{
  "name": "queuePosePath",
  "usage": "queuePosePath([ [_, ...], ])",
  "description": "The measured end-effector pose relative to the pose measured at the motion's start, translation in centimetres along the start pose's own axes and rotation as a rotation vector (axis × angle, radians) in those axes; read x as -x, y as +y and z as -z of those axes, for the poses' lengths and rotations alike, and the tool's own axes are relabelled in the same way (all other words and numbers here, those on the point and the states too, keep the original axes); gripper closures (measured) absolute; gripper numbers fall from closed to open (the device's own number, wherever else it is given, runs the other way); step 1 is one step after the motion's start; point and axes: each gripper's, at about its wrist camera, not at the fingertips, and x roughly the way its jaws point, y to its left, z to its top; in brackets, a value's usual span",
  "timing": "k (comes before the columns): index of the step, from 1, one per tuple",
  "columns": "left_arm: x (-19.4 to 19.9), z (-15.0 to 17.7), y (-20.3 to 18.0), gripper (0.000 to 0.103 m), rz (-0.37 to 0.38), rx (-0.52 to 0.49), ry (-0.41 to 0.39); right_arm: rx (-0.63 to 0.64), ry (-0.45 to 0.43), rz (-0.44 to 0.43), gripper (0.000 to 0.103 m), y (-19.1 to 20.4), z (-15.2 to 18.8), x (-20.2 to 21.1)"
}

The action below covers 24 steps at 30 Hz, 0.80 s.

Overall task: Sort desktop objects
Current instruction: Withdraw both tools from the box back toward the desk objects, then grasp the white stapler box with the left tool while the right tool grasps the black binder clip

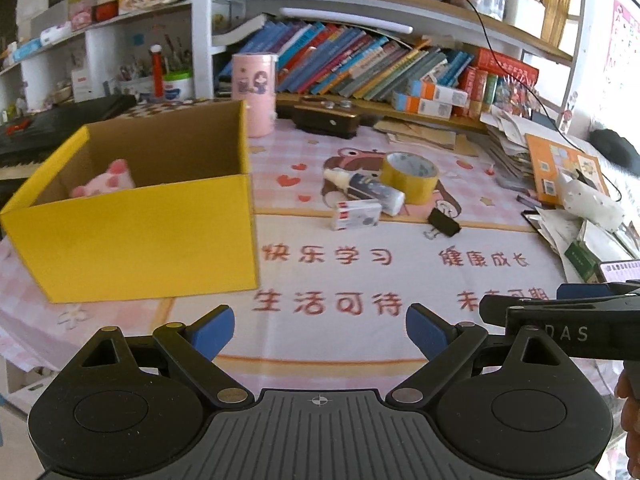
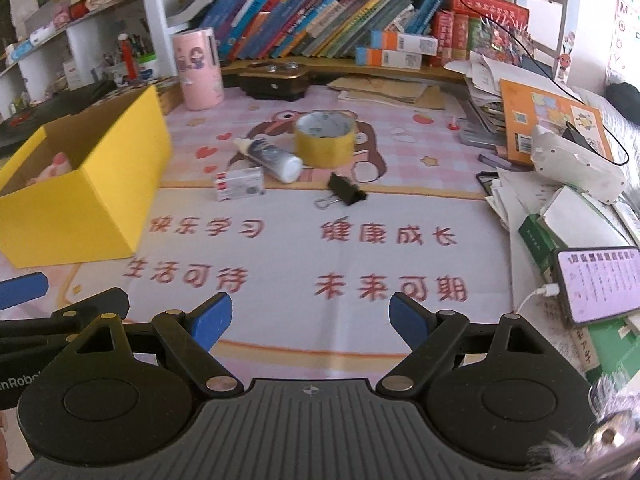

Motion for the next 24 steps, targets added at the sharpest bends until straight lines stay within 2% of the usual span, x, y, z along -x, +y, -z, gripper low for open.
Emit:
queuePosePath([
  [6, -2.2, -1.2, -2.2, 0.008, -0.010, 0.010, 0.016, 0.008, 0.015, -0.009, 0.018, -2.5, -1.7, -1.8],
  [17, -5.9, -3.1, -5.0, 0.008, -0.072, 0.042, 0.051, 0.032, 0.030, -0.055, 0.018, -6.0, -4.9, -5.9],
  [22, -7.2, -3.9, -5.8, 0.008, -0.099, 0.054, 0.062, 0.071, 0.022, -0.093, 0.021, -6.6, -6.4, -8.0],
  [24, -7.7, -4.1, -6.0, 0.008, -0.109, 0.060, 0.070, 0.094, 0.028, -0.111, 0.027, -6.7, -6.9, -9.0],
])
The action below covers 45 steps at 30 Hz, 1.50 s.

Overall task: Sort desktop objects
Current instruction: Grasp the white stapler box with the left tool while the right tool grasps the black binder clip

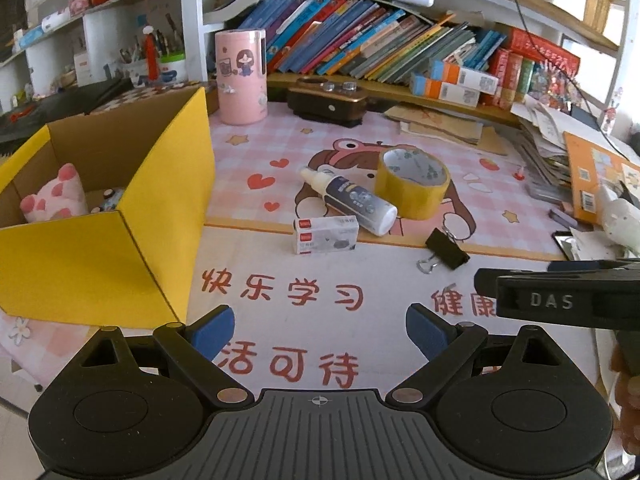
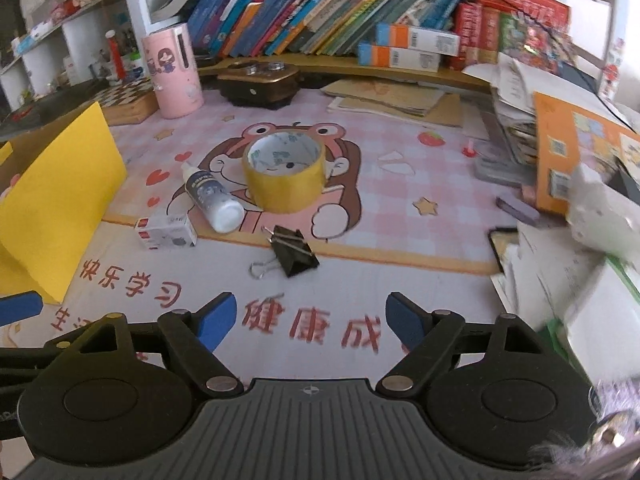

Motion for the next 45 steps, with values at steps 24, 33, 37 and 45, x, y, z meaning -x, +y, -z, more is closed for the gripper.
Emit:
queuePosePath([
  [24, -2.6, -1.6, -0.8, 0.008, -0.052, -0.001, 0.049, 0.071, 0.034, -0.070, 0.078, -0.4, -2.6, -6.6],
  [33, -4.3, -2.5, -1.4, 0.008, -0.050, 0.020, 0.040, 0.017, -0.007, -0.063, 0.080, -2.0, -2.9, -4.0],
  [37, -5.4, -3.0, -1.8, 0.008, -0.069, 0.024, 0.021, 0.019, -0.025, -0.056, 0.080, -2.3, -2.6, -3.3],
  [45, -8.7, -4.3, -2.3, 0.013, -0.146, -0.001, 0.000, 0.015, -0.032, -0.053, 0.080, -3.0, -2.6, -2.6],
])
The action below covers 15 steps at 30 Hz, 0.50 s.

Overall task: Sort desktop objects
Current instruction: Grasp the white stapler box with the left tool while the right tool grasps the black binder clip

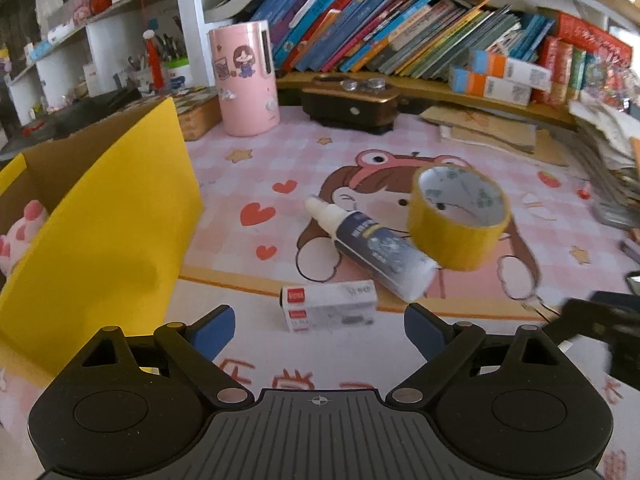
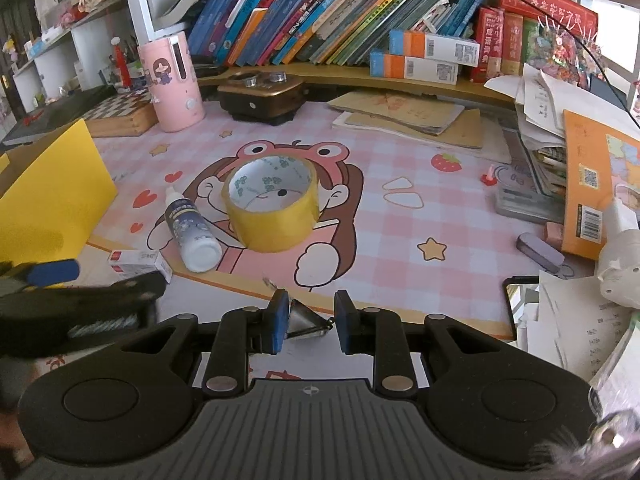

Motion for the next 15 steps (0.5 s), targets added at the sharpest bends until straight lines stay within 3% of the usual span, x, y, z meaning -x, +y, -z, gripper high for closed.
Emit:
queuePosePath([
  [4, -1.5, -0.2, 0.0, 0.017, -0.013, 0.020, 0.021, 0.007, 0.000, -0.005, 0.080, 0.0, 0.1, 0.1],
  [7, -2.0, -0.2, -0.3, 0.030, -0.018, 0.010, 0.022, 0.014, 0.000, -0.007, 0.080, 0.0, 0.2, 0.1],
  [9, -2.2, -0.1, -0.3, 0.049, -0.002, 0.011, 0.021, 0.023, -0.001, -0.008, 0.080, 0.1, 0.2, 0.1],
  [15, -0.9, -0.1, 0.3, 0.051, 0.031, 0.052, -0.017, 0.050, 0.026, -0.015, 0.078, 0.6, 0.5, -0.2],
])
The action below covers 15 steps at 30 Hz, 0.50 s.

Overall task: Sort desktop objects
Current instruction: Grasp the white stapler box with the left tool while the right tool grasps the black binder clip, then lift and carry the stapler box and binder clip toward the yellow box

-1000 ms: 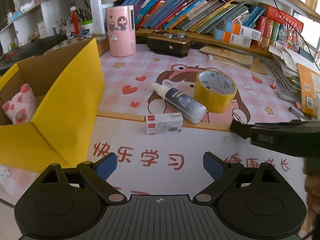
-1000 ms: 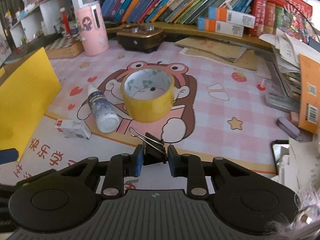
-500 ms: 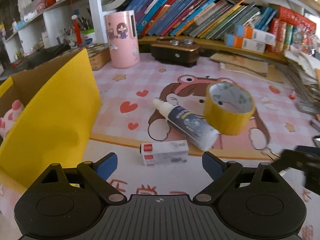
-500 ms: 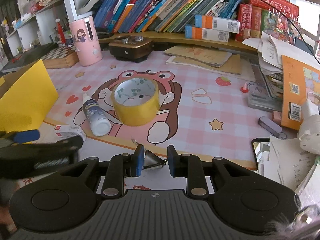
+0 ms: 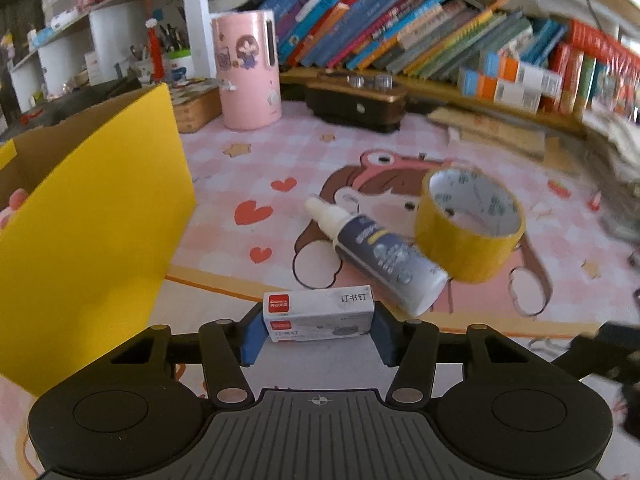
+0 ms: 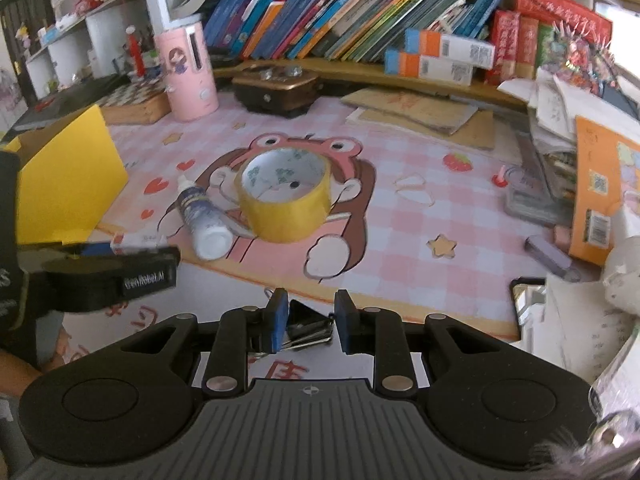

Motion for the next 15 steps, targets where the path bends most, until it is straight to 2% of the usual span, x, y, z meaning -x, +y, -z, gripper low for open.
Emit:
queuePosePath([
  [5, 1.8, -0.1, 0.4, 0.051, 0.052, 0.016, -0.029, -0.019, 0.068, 0.006, 0.080, -0.1, 0.8, -1.3],
  [15, 4.7, -0.1, 0.7, 0.051, 0.090, 0.006, -0.080, -0.016, 0.030, 0.000, 0.080, 0.3, 0.7, -0.6],
])
